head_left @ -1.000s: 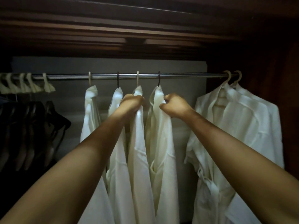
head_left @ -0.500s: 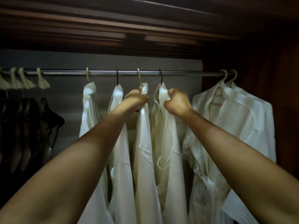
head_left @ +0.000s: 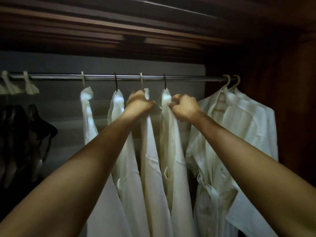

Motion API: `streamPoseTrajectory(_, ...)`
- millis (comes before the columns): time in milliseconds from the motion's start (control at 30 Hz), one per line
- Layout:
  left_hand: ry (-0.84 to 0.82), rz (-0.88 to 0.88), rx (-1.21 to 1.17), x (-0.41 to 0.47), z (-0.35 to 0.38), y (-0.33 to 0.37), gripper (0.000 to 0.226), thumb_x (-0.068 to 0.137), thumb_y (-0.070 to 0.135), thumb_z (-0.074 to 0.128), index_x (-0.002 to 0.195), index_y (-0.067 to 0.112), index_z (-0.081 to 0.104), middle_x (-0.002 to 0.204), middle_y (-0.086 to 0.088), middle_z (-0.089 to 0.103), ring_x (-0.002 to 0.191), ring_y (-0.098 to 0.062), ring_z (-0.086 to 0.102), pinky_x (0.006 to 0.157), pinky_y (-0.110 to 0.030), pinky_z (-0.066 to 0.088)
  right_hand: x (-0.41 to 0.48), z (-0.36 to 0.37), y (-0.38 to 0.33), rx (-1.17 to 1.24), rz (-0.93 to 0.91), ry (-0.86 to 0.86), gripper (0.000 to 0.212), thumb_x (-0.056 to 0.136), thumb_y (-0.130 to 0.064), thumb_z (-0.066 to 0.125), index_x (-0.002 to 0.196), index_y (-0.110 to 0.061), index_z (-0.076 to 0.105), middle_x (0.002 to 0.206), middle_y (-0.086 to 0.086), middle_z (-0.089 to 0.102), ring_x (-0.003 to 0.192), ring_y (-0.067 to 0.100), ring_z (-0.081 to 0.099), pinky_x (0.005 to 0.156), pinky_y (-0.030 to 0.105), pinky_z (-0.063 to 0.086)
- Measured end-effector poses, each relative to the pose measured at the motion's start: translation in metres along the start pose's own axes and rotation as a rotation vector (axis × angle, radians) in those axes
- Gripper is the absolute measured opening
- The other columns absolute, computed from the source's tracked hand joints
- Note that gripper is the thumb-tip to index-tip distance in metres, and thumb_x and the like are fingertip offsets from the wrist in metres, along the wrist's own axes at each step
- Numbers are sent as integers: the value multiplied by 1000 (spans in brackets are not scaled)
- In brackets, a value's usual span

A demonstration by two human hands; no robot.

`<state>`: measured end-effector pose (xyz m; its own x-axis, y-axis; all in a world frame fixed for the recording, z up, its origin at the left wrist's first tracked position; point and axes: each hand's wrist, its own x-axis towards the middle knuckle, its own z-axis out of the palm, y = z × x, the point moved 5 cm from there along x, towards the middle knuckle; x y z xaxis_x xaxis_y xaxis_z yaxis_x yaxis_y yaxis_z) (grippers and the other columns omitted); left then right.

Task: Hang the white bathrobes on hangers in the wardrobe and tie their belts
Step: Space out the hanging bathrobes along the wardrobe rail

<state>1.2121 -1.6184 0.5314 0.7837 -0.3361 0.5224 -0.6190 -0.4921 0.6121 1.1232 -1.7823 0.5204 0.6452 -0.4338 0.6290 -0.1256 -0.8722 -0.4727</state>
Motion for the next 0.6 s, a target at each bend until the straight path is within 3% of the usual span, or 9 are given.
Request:
streamPoseTrajectory(67, 71, 51, 86, -8, 0, 12, 56, 88, 38, 64, 140, 20, 51, 140, -14, 50, 134, -35, 47, 107, -45, 39, 1, -6, 9, 63, 5, 40, 31, 94, -39, 53, 112, -24, 73, 92, 7, 75, 90, 29, 73, 86, 40, 61)
streamPoseTrajectory(133, 107, 101, 114, -14, 5, 28, 56, 87, 40, 61, 140, 24, 49, 144, -13, 46, 139, -35, 38, 115, -50, 27, 2, -14, 23, 81, 20, 88, 29, 94, -42, 52, 107, -28, 73, 92, 4, 75, 91, 27, 73, 88, 35, 59)
streamPoseTrajectory(200, 126, 160, 93, -18, 13, 47, 55, 84, 42, 58, 137, 29, 53, 141, -9, 50, 137, -32, 39, 114, -48, 26, 2, -24, 39, 85, 41, 120, 27, 95, -39, 52, 107, -28, 73, 103, 2, 74, 98, 22, 70, 88, 26, 53)
streamPoseTrajectory(333, 105, 321, -10, -26, 38, 97, 56, 69, 47, 49, 120, 28, 65, 123, -1, 64, 123, -27, 54, 109, -45, 38, -2, -49, 72, 49, 34, 155, 26, 97, -28, 54, 113, -23, 74, 108, 0, 74, 104, 18, 66, 87, 25, 49)
streamPoseTrajectory(500, 35, 419, -157, -33, 87, 147, 31, 82, 40, 61, 110, 27, 63, 110, 4, 60, 107, -21, 56, 100, -45, 47, -2, -89, 125, -13, 38, 212, 23, 98, -26, 53, 113, -20, 71, 94, -3, 67, 89, 15, 64, 63, 15, 40)
streamPoseTrajectory(600, -67, 337, -234, -22, 131, 160, 29, 84, 39, 60, 111, 27, 62, 108, 2, 62, 108, -23, 58, 100, -47, 48, 2, -115, 159, -87, 75, 240, 26, 99, -24, 52, 116, -19, 71, 103, 2, 72, 95, 19, 66, 73, 25, 49)
